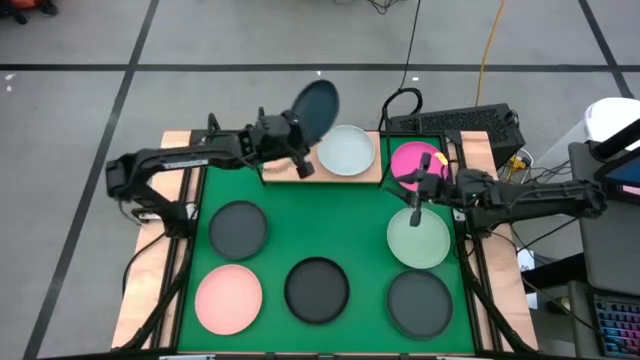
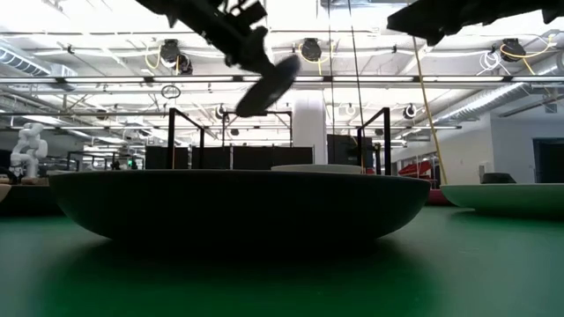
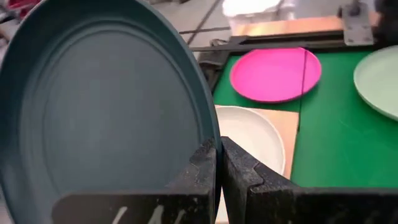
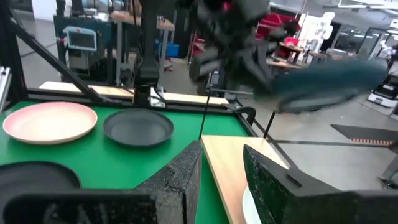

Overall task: Place and stack plates onto a shelf
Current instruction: Stack the top black plate on top of the light blue plate

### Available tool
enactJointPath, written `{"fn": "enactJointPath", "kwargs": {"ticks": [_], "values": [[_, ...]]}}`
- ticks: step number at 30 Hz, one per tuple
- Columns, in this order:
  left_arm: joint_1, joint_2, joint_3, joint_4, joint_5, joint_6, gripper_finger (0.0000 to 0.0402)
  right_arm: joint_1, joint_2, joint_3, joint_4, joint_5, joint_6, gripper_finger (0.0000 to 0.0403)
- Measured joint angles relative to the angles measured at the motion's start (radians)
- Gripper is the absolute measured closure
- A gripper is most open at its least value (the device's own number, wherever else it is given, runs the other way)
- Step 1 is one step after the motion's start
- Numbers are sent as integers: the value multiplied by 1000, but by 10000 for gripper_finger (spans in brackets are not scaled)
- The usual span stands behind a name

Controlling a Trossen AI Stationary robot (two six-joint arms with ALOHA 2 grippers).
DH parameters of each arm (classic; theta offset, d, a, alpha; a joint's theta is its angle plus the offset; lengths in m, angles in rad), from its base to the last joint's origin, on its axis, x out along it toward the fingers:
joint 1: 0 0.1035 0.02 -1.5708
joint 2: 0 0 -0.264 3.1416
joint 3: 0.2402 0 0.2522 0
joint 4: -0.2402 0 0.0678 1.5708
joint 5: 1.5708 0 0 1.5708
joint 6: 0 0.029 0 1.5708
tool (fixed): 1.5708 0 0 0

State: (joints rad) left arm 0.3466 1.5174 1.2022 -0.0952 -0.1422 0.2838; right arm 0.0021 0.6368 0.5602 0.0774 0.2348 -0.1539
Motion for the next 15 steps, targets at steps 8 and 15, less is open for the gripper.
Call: {"fn": "enactJointPath", "kwargs": {"ticks": [8, 15], "values": [[1, 153, 0, 133, 116, 94, 393, 0, -32, 0, -3, 0, 2, 300], [2, 273, 0, 177, 118, 166, 386, 0, -32, 0, -14, 0, -3, 300]]}}
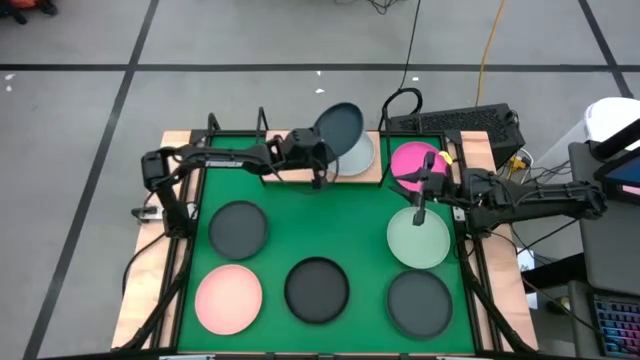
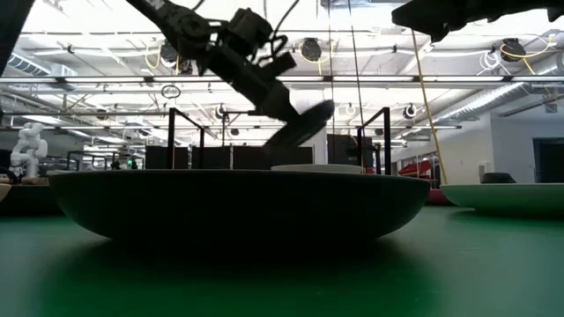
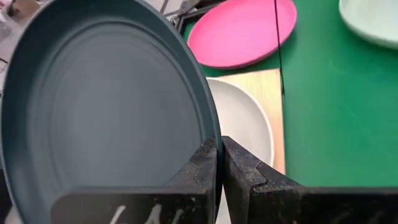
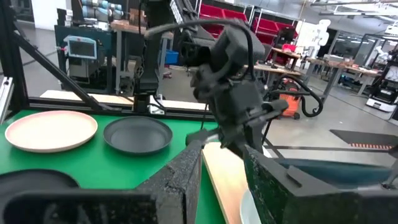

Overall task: Place and stack plates onto a shelf
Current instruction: Stack the top black plate on top of the light blue plate

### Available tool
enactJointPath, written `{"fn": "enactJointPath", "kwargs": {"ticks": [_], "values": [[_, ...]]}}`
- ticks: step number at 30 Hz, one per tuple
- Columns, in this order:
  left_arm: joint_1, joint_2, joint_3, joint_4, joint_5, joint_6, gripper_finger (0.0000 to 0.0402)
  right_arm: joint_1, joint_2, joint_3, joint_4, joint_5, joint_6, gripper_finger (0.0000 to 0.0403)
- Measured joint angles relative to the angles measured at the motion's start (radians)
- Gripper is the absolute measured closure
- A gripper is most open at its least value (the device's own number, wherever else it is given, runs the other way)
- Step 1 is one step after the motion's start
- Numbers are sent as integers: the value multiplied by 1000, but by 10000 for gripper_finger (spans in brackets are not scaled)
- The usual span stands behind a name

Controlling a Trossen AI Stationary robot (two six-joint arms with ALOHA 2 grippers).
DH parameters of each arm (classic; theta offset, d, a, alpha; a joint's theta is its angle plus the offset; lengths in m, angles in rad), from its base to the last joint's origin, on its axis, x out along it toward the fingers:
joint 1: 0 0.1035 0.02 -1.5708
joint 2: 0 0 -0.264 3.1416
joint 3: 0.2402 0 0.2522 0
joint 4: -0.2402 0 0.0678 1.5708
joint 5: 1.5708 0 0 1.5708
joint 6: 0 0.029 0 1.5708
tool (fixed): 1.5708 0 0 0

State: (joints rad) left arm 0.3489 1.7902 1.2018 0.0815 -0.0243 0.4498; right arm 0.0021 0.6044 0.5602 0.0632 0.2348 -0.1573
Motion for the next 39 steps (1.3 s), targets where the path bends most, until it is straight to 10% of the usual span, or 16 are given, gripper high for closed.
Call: {"fn": "enactJointPath", "kwargs": {"ticks": [24, 39], "values": [[-26, 13, 0, 29, -1, -13, 260, 0, 0, 0, -9, 0, -16, 300], [-122, -365, 1, -141, 34, -76, 259, 0, 1, 0, -60, 0, -8, 300]]}}
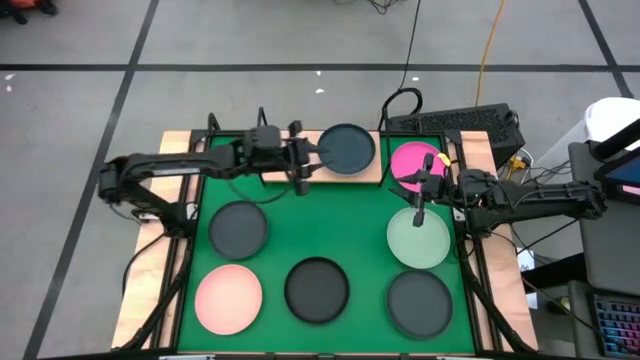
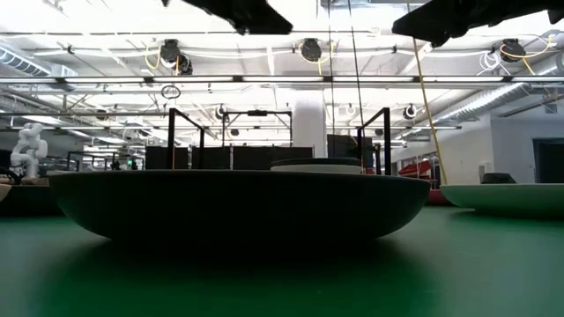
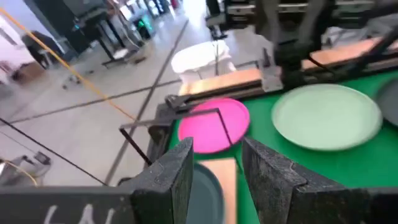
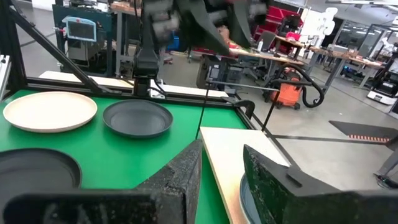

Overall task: Place and stack plates onto a shelf
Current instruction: Stack the top black plate on top of the light blue plate, then stack the light green plate on top of the black plate

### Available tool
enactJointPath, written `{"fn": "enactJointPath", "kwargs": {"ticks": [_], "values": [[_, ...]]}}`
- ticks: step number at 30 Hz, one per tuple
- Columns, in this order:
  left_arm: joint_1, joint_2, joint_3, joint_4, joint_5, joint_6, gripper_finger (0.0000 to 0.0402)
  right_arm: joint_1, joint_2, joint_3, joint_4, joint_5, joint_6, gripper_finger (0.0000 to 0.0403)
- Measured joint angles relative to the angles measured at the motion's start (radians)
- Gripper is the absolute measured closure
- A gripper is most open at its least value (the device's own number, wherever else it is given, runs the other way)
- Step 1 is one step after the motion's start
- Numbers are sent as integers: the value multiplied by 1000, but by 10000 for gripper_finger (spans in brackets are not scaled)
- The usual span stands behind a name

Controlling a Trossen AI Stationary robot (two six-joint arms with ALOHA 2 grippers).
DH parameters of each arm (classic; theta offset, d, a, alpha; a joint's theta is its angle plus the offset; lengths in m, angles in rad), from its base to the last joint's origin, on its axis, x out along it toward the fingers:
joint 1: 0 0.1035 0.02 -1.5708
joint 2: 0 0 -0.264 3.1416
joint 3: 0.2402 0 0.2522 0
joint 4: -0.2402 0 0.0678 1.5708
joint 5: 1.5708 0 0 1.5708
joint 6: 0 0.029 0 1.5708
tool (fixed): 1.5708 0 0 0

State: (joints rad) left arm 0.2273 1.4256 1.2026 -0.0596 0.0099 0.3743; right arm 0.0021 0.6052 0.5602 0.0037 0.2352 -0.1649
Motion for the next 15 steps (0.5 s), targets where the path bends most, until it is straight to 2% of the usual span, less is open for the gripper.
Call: {"fn": "enactJointPath", "kwargs": {"ticks": [5, 10, 15], "values": [[-23, -73, -15, -134, 16, -102, 259, 0, 0, 0, -12, 0, 32, 300], [-85, -128, -140, 16, 24, -107, 259, 0, 2, 0, -33, 0, 25, 300], [-101, -217, -313, 236, 15, -155, 259, 0, 2, 0, -55, 0, 23, 300]]}}
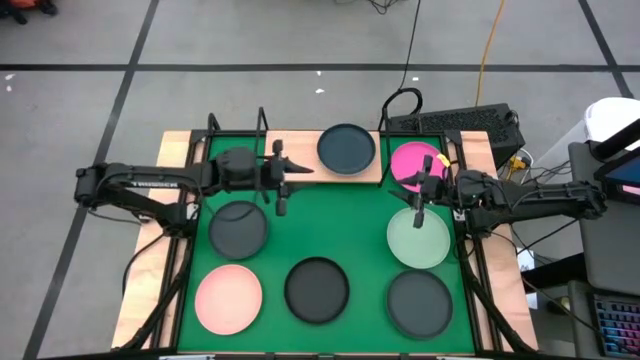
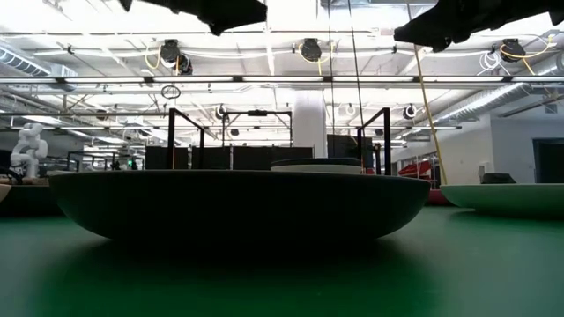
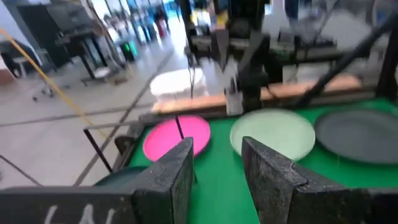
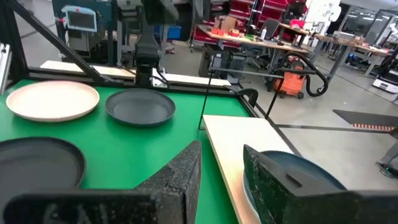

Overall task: Place and stack plates onto a shelf
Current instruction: Stack the light green plate on top of the black plate

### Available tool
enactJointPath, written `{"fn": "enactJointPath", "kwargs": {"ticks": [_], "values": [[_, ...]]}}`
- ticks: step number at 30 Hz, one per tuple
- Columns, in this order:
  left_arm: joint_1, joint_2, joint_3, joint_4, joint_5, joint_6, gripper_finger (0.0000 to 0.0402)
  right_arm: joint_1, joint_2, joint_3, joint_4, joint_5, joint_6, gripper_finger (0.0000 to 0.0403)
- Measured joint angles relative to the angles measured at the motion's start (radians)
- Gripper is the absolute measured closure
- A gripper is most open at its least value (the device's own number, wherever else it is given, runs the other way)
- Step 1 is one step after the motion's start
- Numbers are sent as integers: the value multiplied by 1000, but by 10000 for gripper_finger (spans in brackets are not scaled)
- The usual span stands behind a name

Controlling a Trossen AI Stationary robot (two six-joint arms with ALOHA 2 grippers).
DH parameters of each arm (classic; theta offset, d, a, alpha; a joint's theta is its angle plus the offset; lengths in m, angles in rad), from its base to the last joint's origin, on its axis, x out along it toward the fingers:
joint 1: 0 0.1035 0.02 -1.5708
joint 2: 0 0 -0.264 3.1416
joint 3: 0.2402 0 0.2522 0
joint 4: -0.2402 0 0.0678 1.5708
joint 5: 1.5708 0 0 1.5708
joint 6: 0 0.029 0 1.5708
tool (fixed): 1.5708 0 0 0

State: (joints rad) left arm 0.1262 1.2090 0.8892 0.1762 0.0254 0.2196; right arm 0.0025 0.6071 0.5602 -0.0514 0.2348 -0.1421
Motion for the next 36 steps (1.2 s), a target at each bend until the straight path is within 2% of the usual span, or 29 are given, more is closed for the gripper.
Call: {"fn": "enactJointPath", "kwargs": {"ticks": [3, 9, 14, 22, 24, 28, 30, 36], "values": [[-11, -56, -132, 170, -4, -26, 259, 0, 0, 0, -18, 7, -4, 300], [-16, -113, -374, 594, -38, -48, 259, -7, 29, 34, -41, 106, 3, 300], [-17, -113, -477, 770, -37, -72, 259, -10, 112, 166, -279, 104, 78, 300], [-17, -114, -491, 768, -36, -76, 259, -10, 257, 291, -549, 88, 206, 300], [-17, -113, -491, 768, -36, -76, 259, -16, 286, 294, -608, 28, 260, 300], [-17, -113, -491, 768, -36, -70, 259, -29, 350, 295, -707, -179, 352, 300], [-17, -113, -491, 768, -35, -68, 259, -29, 390, 295, -747, -247, 392, 300], [-13, -113, -491, 782, -34, -20, 259, -23, 504, 291, -803, -337, 454, 300]]}}
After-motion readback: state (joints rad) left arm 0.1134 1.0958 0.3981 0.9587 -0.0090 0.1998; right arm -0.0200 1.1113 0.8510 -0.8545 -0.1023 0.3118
